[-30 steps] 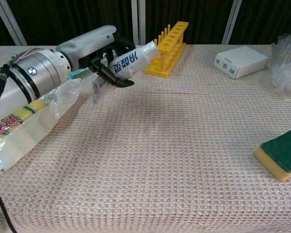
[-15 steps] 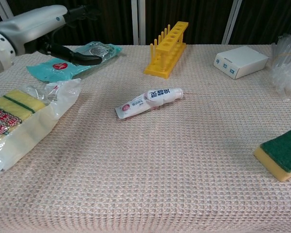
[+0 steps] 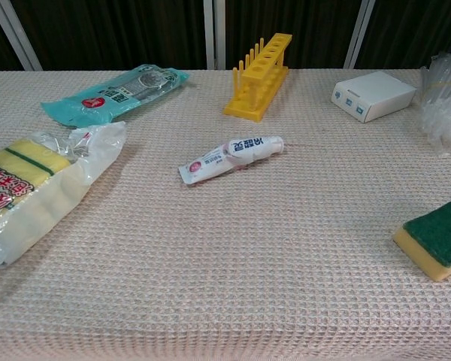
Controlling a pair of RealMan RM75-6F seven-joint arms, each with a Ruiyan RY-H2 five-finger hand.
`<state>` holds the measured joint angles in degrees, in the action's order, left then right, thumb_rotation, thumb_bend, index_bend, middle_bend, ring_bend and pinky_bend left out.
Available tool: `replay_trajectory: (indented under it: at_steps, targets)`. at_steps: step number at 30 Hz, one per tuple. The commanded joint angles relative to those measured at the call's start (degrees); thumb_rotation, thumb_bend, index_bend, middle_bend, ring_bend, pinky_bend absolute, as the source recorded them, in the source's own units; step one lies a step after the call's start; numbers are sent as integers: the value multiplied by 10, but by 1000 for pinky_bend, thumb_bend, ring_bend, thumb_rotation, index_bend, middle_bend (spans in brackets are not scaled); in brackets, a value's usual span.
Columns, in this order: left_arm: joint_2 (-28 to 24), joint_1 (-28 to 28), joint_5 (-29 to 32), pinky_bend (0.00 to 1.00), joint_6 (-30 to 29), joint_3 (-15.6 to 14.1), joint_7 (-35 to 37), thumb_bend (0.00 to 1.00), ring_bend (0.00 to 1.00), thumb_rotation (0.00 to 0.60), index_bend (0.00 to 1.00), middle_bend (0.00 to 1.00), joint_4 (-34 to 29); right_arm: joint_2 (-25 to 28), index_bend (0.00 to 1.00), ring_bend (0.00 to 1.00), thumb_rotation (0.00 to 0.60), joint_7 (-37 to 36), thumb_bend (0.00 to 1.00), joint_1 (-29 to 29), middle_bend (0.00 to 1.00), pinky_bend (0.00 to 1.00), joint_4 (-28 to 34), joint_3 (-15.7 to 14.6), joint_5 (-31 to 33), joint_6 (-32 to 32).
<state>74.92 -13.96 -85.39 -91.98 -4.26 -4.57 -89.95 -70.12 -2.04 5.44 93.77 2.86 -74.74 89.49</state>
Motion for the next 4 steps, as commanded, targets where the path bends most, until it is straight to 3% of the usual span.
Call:
replay_trajectory:
  at_steps: [1,4]
  targets:
    - [0,12,-13,126,-13,1,10,0,44,271,65,87,9,1,0,0,187,-9,0,-4,0,0,-1,0,-10,-2]
    - [2,21,-15,126,-15,5,6,0,44,273,66,87,13,1,0,0,187,-10,0,-4,0,0,2,2,-17,-6]
